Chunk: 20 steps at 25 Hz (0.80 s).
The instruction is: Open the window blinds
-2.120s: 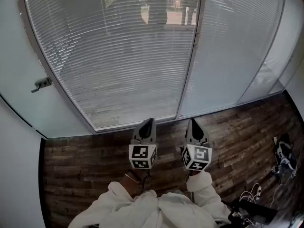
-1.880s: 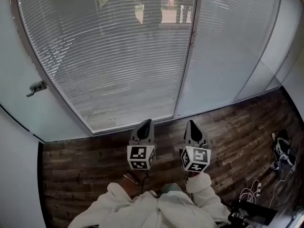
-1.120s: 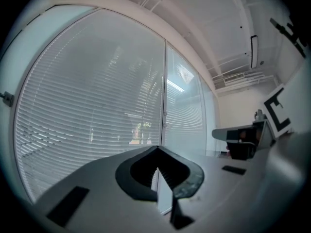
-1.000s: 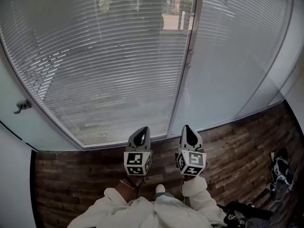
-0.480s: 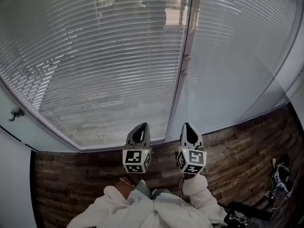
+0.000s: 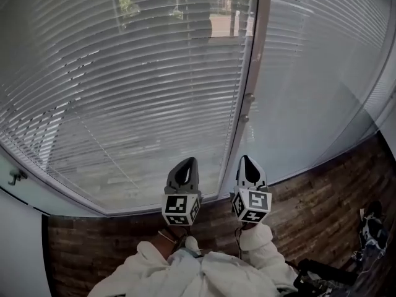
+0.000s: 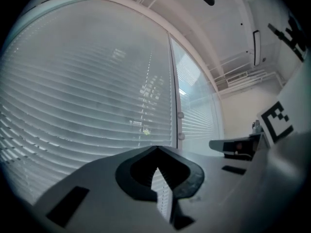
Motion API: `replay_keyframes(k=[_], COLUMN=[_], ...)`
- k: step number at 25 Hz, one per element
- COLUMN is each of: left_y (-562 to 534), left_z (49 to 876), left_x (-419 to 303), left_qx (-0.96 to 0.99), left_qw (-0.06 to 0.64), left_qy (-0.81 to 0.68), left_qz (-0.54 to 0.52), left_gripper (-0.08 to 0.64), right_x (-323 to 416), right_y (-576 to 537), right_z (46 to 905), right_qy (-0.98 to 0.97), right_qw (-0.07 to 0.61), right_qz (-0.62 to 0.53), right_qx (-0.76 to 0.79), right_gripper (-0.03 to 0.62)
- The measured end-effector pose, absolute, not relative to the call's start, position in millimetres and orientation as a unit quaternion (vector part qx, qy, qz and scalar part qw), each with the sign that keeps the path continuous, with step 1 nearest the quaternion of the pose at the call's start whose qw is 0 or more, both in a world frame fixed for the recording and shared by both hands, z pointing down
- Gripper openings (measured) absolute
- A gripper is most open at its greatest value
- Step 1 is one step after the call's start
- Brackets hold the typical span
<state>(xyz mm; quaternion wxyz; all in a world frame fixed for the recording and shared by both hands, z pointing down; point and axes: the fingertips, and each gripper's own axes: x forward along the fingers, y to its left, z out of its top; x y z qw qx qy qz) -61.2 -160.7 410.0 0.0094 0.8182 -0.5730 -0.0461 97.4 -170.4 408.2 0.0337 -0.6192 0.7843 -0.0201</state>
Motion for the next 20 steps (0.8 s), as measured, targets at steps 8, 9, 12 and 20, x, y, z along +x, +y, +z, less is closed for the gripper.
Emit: replay_keyframes(k=[8, 9, 12, 20], left_y=[-224, -228, -236, -246], left_z=[411, 411, 414, 408], left_x=[-72, -72, -68, -58], left_qx=[0.832, 0.831, 0.829, 0.826], left_qw=[-0.015, -0.012, -0.005, -0.006], left_qy=[-0.553, -0.554, -0.557, -0.561], left_qz=[-0.043, -0.047, -0.048, -0.058], left_gripper=[-0.003, -0.002, -0.003, -0.003], right_x=[101, 104, 109, 107], right_y=[-246, -256, -282, -311], right_z=[350, 340, 324, 309], right_qy=[0.764, 0.765, 0.775, 0.788], right_qw=[0.089, 0.094, 0.092, 0.090], right_qz=[0.010, 0.008, -0.019, -0.065], right_qx=[-0.639, -0.637, -0.625, -0.606], right_gripper=[0.017, 0.044, 0.124, 0.124])
